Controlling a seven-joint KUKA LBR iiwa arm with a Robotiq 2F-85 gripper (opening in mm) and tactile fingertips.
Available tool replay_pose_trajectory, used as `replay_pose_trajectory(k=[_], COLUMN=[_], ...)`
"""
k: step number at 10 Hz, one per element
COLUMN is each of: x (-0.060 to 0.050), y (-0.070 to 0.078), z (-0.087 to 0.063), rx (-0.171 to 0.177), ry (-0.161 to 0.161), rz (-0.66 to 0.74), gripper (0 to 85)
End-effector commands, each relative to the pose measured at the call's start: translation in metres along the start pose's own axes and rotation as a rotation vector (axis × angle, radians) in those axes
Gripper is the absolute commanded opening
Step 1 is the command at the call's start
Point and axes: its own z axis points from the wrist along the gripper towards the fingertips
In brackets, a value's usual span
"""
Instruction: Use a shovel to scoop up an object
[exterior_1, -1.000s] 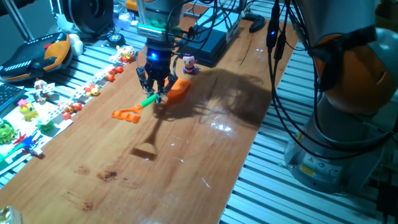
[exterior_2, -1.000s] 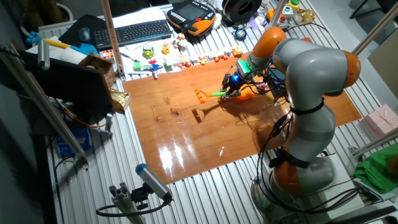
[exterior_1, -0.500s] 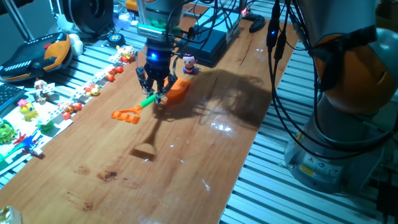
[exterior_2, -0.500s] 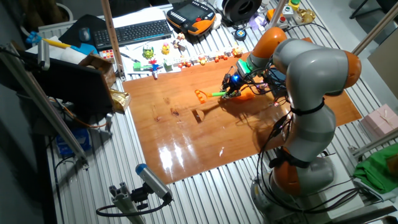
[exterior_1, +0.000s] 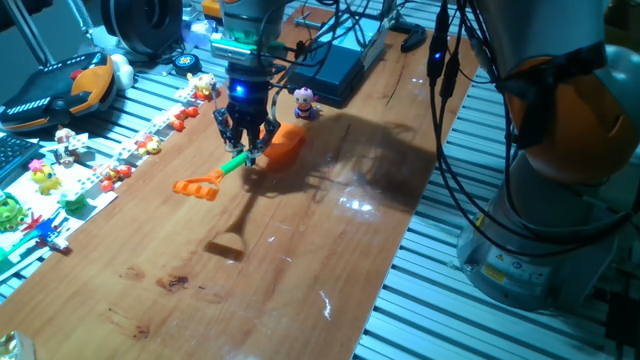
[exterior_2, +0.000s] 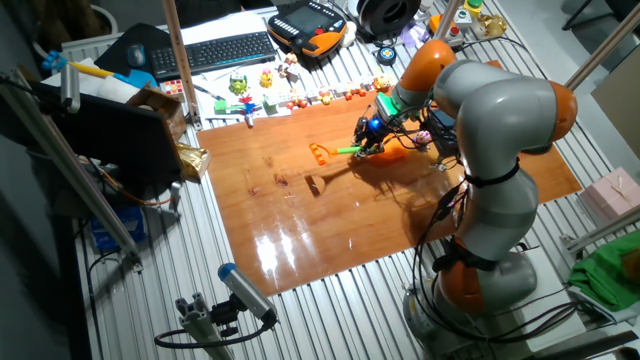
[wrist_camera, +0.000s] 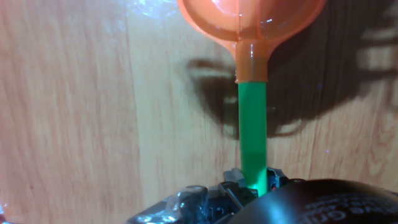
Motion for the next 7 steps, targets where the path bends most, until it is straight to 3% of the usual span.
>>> replay_pose_trajectory(k=[1,3,4,6,7], x=[0.0002,0.0002,0.0002,-0.0006,-0.0071], y=[0.0002,0.0002,0.0002,0.0004,0.0021], z=[0.0000,0.0000,0.0000,-0.0008,-0.0065], rx=[-0.009,-0.044,-0.055,-0.040,-0.022], ry=[0.007,0.017,0.038,0.097,0.106], rz=[-0.011,-0.028,-0.027,-0.061,-0.085], gripper=[0.7,0.7,0.7,0.7,0.7])
